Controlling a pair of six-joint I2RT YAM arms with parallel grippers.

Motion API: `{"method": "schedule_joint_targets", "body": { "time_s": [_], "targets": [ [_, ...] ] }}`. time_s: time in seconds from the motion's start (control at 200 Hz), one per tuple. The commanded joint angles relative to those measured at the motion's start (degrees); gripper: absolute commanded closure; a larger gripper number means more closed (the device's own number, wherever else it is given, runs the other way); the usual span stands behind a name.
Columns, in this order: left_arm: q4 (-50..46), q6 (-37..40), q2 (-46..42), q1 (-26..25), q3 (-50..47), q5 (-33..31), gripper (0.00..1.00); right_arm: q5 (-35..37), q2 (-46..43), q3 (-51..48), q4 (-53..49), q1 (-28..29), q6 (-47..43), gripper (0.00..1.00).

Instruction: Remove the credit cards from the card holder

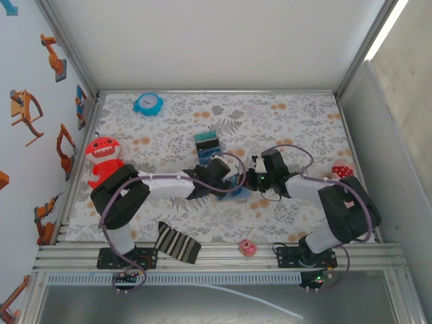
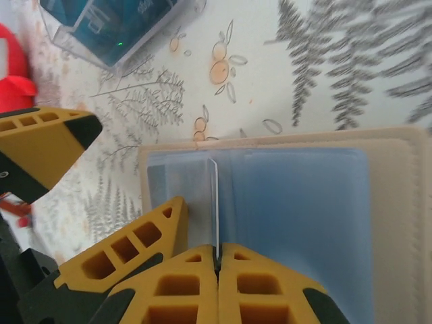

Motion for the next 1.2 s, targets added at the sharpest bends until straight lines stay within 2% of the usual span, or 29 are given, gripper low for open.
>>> {"method": "schedule_joint_targets", "body": {
  "time_s": [0.0,0.215,0.326,0.501,0.646,0.997,1.047,1.197],
  "targets": [
    [-2.4,0.5,-2.9,-0.3,-0.8,0.0,0.03,9.3,-5.0,3.6,-15.5,0.0,-8.7,1.0],
    [-3.2,2.3,-6.8,0.2,0.2,-1.4,0.03,10.1,-9.2,7.0,-22.6,0.0,-14.9,1.0],
    [-2.5,2.9,-11.3,1.9,-0.4,0.7,0.03,8.7,-12.0,8.1,-23.7,0.0,-18.3,1.0],
    [-1.0,4.8,-18.8,7.1,-1.4,11.8,0.03,4.0,-15.5,9.7,-23.4,0.4,-22.9,1.0],
    [-2.3,10.6,-23.0,9.4,-0.3,19.7,0.03,-0.3,-16.4,11.7,-23.7,1.6,-27.2,1.0],
    [-5.9,23.6,-26.4,12.7,0.5,38.5,0.03,-3.0,-15.7,18.7,-30.2,5.9,-38.1,1.0],
    [-6.1,25.0,-26.4,13.3,0.5,40.9,0.0,-3.7,-15.7,19.3,-30.8,6.3,-39.2,1.0],
    [-8.0,27.6,-24.8,14.4,2.1,48.1,0.16,-5.8,-15.6,20.7,-32.0,7.4,-41.5,1.0]
  ]
}}
